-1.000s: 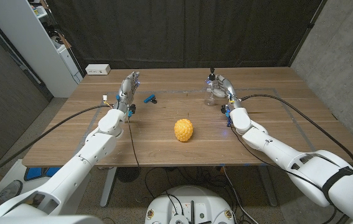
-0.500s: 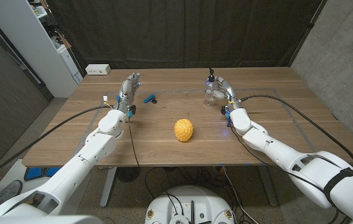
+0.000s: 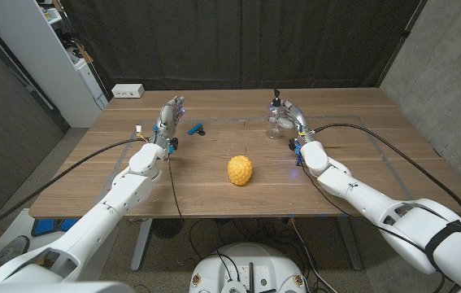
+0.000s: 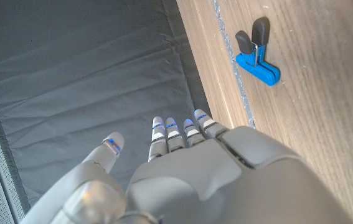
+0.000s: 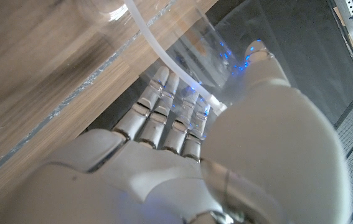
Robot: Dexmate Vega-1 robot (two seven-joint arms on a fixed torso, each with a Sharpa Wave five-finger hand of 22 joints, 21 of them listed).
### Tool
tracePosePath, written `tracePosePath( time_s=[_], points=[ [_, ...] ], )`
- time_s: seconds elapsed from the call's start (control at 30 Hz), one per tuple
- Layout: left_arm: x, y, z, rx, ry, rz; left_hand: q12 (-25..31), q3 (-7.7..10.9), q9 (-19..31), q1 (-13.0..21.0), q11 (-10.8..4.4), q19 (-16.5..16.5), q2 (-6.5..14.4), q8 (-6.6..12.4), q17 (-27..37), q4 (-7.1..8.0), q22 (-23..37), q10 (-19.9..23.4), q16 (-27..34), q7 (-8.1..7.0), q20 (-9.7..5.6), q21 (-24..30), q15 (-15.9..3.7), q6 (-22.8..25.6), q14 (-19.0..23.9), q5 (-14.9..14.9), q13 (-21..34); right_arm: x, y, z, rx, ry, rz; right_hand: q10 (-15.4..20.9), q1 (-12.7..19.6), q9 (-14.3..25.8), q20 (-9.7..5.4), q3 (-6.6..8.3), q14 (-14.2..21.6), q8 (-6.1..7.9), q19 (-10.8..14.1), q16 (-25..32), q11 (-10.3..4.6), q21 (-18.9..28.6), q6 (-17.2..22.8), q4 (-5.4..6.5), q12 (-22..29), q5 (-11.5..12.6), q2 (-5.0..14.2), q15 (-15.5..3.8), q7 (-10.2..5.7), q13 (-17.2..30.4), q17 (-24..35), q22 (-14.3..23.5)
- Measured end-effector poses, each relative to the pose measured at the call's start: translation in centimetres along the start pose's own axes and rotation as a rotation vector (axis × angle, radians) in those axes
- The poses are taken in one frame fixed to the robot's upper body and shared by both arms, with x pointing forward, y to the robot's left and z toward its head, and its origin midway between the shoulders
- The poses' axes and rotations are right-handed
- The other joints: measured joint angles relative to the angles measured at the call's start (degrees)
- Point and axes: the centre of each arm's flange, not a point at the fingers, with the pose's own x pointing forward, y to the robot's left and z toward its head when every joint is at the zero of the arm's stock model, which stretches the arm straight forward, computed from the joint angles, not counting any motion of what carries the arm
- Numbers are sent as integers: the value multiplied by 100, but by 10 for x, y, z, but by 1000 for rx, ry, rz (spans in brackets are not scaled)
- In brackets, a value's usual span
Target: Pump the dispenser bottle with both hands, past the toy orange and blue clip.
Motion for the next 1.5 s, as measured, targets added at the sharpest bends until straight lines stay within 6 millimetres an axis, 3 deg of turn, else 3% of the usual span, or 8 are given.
tracePosePath(
  time_s=[0.5,0.53,0.83,0.87,1.27,1.5],
  points=[
    [4,-1,-3,-4,7,-8,0,24,0,-46,-10,62,-15,0,0,24,0,51,0,31,0,-24,-31,31,51,0,0,1,-1,-2,-9,26,29,-295,-96,-27,26,-146,-357,-132,-172,-127,114,-97,-327,52,-229,-83,100,47,66,-97,80,-26],
    [4,-1,-3,-4,8,-8,0,24,0,-46,-10,62,-15,0,0,24,0,51,0,31,0,-24,-32,31,50,0,0,1,-1,-2,-10,27,31,-315,35,-27,26,-159,-391,-162,-172,-135,116,-110,-361,64,-249,-84,230,41,49,-98,80,-28],
    [5,-2,-4,-5,11,-6,0,39,0,-46,10,106,-15,0,29,39,0,72,0,39,-3,-24,-1,85,143,0,0,1,-2,-3,-20,37,51,-532,8,-53,18,-270,-560,-283,-305,-200,203,-180,-617,48,-368,-171,271,49,89,-124,90,-51],
    [5,-2,-4,-5,11,-6,0,39,0,-46,10,106,-15,0,29,39,0,72,0,31,-3,-24,-1,93,143,0,0,1,-2,-2,-22,37,54,-568,121,-53,40,-287,-561,-297,-327,-200,206,-201,-632,64,-393,-200,392,47,103,-124,94,-51],
    [6,-1,-6,-6,18,0,0,55,0,-68,13,144,-38,0,29,55,0,74,0,31,0,-24,-1,93,142,0,0,3,-2,-2,-33,49,91,-855,77,-80,184,-405,-838,-428,-471,-273,286,-337,-889,56,-558,-304,456,56,112,-151,106,-56],
    [6,-2,-7,-8,21,3,0,55,0,-68,42,143,-38,0,28,55,0,102,0,54,0,-24,-10,116,195,0,0,4,-3,-4,-40,58,112,-979,77,-80,273,-466,-966,-509,-561,-320,409,-404,-1073,40,-626,-348,501,51,193,-172,106,-60]
  ],
)
